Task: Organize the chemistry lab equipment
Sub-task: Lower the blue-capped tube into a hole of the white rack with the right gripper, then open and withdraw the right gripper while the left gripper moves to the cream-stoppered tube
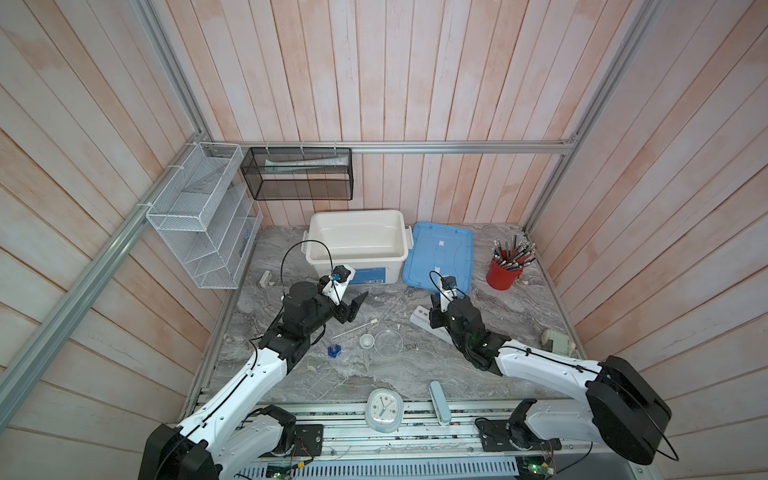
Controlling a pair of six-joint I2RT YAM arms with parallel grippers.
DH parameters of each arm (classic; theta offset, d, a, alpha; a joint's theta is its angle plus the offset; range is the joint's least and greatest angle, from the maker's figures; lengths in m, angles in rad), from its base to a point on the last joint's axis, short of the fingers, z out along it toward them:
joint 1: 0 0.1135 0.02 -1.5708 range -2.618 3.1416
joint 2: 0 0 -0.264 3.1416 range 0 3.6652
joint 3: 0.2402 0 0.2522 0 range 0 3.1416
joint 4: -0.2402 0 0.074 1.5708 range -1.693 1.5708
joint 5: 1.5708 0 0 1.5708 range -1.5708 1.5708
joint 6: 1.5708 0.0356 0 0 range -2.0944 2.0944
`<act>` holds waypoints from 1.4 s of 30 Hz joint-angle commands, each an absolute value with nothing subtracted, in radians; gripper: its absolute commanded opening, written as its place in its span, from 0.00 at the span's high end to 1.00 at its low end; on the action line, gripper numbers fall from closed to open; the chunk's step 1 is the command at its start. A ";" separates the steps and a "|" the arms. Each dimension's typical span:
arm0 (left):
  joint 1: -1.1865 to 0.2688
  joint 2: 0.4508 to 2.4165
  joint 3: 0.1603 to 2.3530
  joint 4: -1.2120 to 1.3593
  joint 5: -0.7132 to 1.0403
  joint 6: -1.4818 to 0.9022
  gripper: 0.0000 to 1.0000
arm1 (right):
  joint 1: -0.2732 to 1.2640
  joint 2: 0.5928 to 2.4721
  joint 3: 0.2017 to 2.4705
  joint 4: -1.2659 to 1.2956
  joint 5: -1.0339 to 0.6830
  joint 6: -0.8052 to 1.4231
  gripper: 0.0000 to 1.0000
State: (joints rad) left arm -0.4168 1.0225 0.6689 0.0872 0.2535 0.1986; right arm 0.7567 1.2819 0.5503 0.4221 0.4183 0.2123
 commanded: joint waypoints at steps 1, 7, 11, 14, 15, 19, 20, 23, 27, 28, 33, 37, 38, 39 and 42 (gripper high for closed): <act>-0.413 1.035 0.658 0.096 0.267 0.215 0.21 | 0.753 1.288 0.539 0.445 0.429 0.209 0.71; -0.413 1.050 0.665 0.078 0.267 0.224 0.20 | 0.753 1.244 0.582 0.384 0.413 0.192 0.53; -0.413 1.082 0.662 0.035 0.249 0.275 0.20 | 0.753 1.157 0.689 0.250 0.406 0.174 0.50; -0.413 1.107 0.671 -0.003 0.276 0.297 0.20 | 0.749 1.071 0.786 0.135 0.391 0.116 0.46; -0.413 1.118 0.674 -0.019 0.289 0.307 0.20 | 0.745 1.042 0.819 0.095 0.387 0.103 0.46; -0.413 1.160 0.667 -0.036 0.324 0.328 0.20 | 0.721 0.960 0.885 -0.012 0.379 0.117 0.46; -0.413 1.168 0.654 -0.019 0.331 0.331 0.20 | 0.717 0.932 0.874 -0.014 0.379 0.131 0.46; -0.413 1.193 0.641 -0.015 0.328 0.348 0.21 | 0.695 0.850 0.806 -0.006 0.357 0.189 0.46; -0.414 1.237 0.649 -0.041 0.321 0.377 0.23 | 0.660 0.782 0.744 -0.041 0.341 0.222 0.46; -0.414 1.250 0.655 -0.054 0.321 0.386 0.24 | 0.652 0.774 0.735 -0.048 0.339 0.225 0.46; -0.458 1.331 0.727 -0.181 0.227 0.473 0.31 | 0.607 0.738 0.695 -0.068 0.296 0.229 0.46; -0.468 1.401 0.790 -0.266 0.175 0.516 0.36 | 0.588 0.730 0.661 -0.043 0.259 0.232 0.46; -0.467 1.415 0.810 -0.290 0.171 0.526 0.38 | 0.580 0.729 0.653 -0.037 0.245 0.233 0.46; -0.468 1.432 0.828 -0.309 0.162 0.537 0.40 | 0.574 0.730 0.646 -0.031 0.231 0.237 0.46; -0.466 1.465 0.878 -0.364 0.142 0.567 0.42 | 0.552 0.726 0.618 -0.013 0.192 0.246 0.46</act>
